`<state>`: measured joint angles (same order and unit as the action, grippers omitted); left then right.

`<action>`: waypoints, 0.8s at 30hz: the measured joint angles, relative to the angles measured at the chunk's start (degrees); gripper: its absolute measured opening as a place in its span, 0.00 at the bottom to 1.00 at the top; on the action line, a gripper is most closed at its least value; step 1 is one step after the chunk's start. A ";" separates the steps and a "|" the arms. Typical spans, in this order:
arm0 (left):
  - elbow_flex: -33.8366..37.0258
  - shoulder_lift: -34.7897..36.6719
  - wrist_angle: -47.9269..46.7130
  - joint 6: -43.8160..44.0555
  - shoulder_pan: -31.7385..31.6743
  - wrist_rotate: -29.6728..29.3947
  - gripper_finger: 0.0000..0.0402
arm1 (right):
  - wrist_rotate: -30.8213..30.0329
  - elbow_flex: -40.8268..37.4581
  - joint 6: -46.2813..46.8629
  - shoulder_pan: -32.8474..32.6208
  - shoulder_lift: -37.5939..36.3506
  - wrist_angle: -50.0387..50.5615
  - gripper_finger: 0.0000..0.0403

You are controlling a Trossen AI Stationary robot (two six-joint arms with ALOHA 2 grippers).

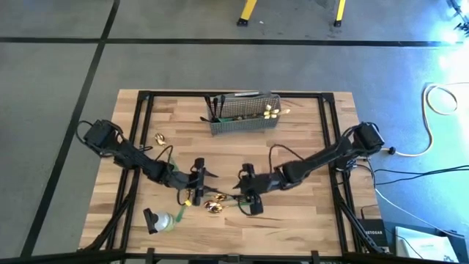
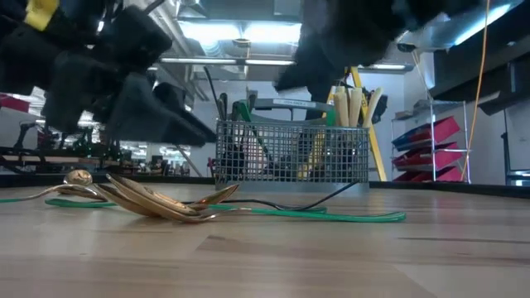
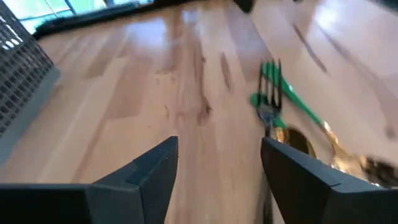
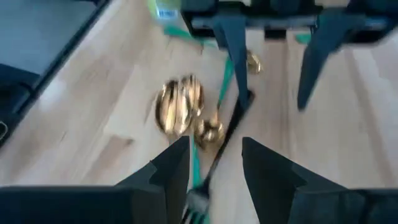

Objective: Sort silverware
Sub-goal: Put the black fork into the gray organizer

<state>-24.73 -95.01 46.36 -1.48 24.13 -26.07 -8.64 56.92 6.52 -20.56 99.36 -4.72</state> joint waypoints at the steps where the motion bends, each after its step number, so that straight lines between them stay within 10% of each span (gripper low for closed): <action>1: 0.00 -0.32 -0.42 0.03 0.03 0.00 0.53 | -1.29 -1.12 1.52 -0.10 0.49 -0.10 0.32; 24: -1.84 -6.13 -2.90 2.10 0.09 1.01 0.53 | -4.21 5.64 11.23 -0.70 17.09 -1.52 0.32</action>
<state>-26.57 -101.14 43.47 0.62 24.23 -25.06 -12.84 62.56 17.75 -21.26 116.45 -6.24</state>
